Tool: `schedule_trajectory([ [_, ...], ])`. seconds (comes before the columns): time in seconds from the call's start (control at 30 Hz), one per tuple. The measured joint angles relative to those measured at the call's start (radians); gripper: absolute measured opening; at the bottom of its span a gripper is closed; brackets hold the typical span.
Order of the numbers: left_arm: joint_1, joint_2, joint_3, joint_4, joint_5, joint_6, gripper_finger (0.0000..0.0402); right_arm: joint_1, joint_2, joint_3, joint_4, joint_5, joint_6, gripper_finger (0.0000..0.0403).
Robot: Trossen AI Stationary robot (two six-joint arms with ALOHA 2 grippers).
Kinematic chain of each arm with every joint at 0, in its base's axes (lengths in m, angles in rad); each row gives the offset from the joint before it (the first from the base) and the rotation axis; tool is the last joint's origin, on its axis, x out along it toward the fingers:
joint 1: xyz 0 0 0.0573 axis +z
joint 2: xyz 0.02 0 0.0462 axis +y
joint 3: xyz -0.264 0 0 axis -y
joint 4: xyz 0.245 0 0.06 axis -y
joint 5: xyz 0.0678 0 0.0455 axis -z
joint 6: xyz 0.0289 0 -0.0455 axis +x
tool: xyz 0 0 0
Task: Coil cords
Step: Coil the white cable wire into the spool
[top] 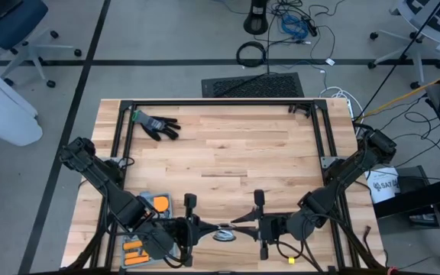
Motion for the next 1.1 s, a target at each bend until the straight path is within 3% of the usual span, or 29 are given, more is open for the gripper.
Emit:
schedule_trajectory([
  [0.17, 0.003, 0.000, 0.000, 0.005, -0.006, -0.002, 0.0000, 0.000, 0.000, 0.000, -0.007, -0.002, -0.012, 0.0007],
  [0.37, 0.006, 0.000, 0.000, 0.024, -0.005, -0.001, 0.0008, 0.001, 0.000, 0.000, -0.006, 0.002, -0.002, 0.0002],
  [0.73, -0.029, 0.000, 0.000, 0.033, -0.088, -0.001, 0.0085, 0.015, 0.002, 0.000, -0.018, 0.073, 0.047, 0.0000],
  [0.97, -0.081, -0.014, 0.000, 0.059, -0.139, -0.013, 0.0088, 0.043, 0.002, 0.000, -0.024, 0.144, 0.053, 0.0000],
  [1.1, -0.115, -0.009, 0.000, 0.093, -0.182, -0.138, 0.0088, 0.050, -0.005, 0.000, -0.023, 0.196, 0.050, 0.0000],
])
